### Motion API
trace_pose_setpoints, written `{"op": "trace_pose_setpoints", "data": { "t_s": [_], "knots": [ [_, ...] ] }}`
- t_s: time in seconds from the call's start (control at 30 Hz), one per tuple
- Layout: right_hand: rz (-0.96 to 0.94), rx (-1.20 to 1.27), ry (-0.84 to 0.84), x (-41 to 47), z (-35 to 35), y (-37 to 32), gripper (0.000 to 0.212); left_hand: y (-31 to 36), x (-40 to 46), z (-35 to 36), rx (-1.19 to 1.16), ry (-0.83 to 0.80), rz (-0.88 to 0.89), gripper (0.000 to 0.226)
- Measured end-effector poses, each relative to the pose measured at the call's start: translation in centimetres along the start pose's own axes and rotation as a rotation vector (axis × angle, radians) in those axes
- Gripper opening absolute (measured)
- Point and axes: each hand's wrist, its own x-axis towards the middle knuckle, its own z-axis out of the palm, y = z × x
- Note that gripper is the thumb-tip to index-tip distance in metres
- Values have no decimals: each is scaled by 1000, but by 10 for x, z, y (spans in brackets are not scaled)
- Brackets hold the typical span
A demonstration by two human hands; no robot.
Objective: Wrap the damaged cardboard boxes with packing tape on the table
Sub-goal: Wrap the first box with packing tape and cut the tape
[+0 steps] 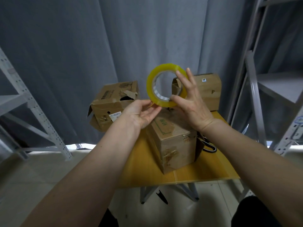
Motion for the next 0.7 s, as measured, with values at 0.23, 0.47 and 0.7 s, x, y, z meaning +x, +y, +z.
{"op": "trace_pose_setpoints", "data": {
  "t_s": [0.23, 0.47, 0.7],
  "knots": [
    [42, 171, 128, 16, -9, -15, 52, 3, 6, 11, 20, 36, 74, 25],
    [1000, 766, 167, 49, -30, -17, 25, 3, 13, 25, 613, 120, 425, 19],
    [852, 581, 41, 41, -41, 2, 19, 8, 28, 26, 349, 145, 258, 18]
  ]
}}
